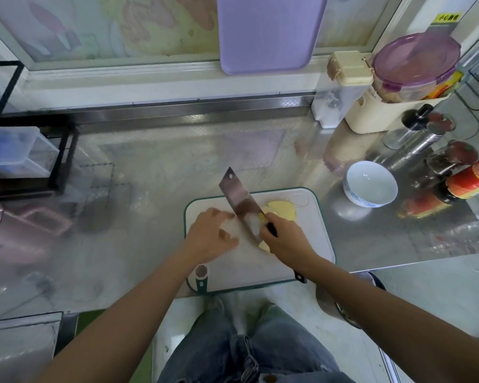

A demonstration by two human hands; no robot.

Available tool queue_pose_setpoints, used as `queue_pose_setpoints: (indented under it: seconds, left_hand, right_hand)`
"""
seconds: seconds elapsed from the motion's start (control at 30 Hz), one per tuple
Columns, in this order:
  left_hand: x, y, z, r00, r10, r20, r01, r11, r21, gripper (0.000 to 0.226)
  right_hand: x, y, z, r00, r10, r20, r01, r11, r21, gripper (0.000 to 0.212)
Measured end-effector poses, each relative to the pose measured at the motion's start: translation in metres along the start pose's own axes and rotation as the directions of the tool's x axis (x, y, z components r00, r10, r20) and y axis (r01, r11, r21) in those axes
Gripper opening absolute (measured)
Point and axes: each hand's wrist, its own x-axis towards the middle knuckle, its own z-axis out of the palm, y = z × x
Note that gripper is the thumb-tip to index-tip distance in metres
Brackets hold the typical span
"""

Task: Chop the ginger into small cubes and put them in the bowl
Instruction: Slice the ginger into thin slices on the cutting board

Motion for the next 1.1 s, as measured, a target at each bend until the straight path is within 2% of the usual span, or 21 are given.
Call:
queue_pose_setpoints:
  seconds: [0.03, 0.07, 0.13, 0.2, 0.3, 0.4, 0.53, 0.6, 0.73, 0.8, 0.9, 0.93, 1.1]
  left_hand:
    - [-0.003, -0.005, 0.001, 0.993, 0.031, 0.115, -0.049, 0.987, 0.155, 0.051]
    - [-0.005, -0.009, 0.002, 0.985, 0.038, 0.171, -0.081, 0.963, 0.256, 0.05]
    - [-0.007, -0.012, 0.004, 0.995, 0.019, 0.094, -0.047, 0.953, 0.299, 0.036]
    - [-0.009, -0.014, 0.006, 0.996, -0.064, -0.063, 0.074, 0.984, 0.163, 0.022]
    - [-0.012, -0.015, 0.012, 0.93, -0.294, -0.222, 0.268, 0.953, -0.138, 0.018]
    - [-0.013, -0.011, 0.023, 0.863, -0.457, -0.216, 0.373, 0.864, -0.337, 0.021]
    - [-0.013, -0.001, 0.039, 0.82, -0.538, -0.195, 0.34, 0.732, -0.59, 0.04]
    - [-0.015, -0.002, 0.042, 0.801, -0.58, -0.147, 0.339, 0.642, -0.688, 0.038]
    - [-0.017, -0.006, 0.042, 0.805, -0.589, -0.075, 0.345, 0.568, -0.747, 0.016]
    - [-0.017, -0.007, 0.042, 0.802, -0.594, -0.069, 0.354, 0.564, -0.746, 0.021]
    - [-0.017, -0.003, 0.039, 0.814, -0.576, -0.074, 0.338, 0.574, -0.746, 0.015]
    - [-0.016, -0.003, 0.038, 0.817, -0.571, -0.077, 0.336, 0.582, -0.74, 0.02]
    - [-0.014, -0.005, 0.038, 0.825, -0.555, -0.1, 0.329, 0.617, -0.715, 0.021]
  right_hand:
    - [-0.002, 0.001, 0.0, 1.0, 0.009, 0.001, -0.009, 0.999, -0.051, 0.026]
    - [-0.003, 0.004, 0.0, 1.0, 0.007, 0.0, -0.007, 0.995, -0.096, 0.026]
    - [-0.005, 0.006, 0.001, 1.0, 0.02, 0.005, -0.019, 0.988, -0.151, 0.022]
    - [-0.008, 0.004, 0.003, 0.999, 0.036, 0.014, -0.033, 0.983, -0.178, 0.019]
    - [-0.012, -0.003, 0.007, 0.999, 0.029, 0.027, -0.021, 0.97, -0.243, 0.018]
    - [-0.013, -0.01, 0.014, 0.999, 0.0, 0.04, 0.012, 0.951, -0.31, 0.021]
    - [-0.011, -0.016, 0.029, 0.996, -0.018, 0.091, 0.052, 0.918, -0.394, 0.018]
    - [-0.011, -0.018, 0.037, 0.991, 0.003, 0.13, 0.053, 0.906, -0.42, 0.016]
    - [-0.009, -0.018, 0.044, 0.978, 0.035, 0.206, 0.057, 0.904, -0.423, 0.02]
    - [-0.008, -0.019, 0.04, 0.982, 0.016, 0.19, 0.067, 0.904, -0.422, 0.022]
    - [-0.008, -0.022, 0.026, 0.988, -0.047, 0.15, 0.104, 0.913, -0.395, 0.025]
    - [-0.009, -0.024, 0.02, 0.988, -0.061, 0.143, 0.114, 0.913, -0.391, 0.025]
    - [-0.018, -0.035, 0.01, 0.976, -0.044, 0.215, 0.139, 0.882, -0.451, 0.024]
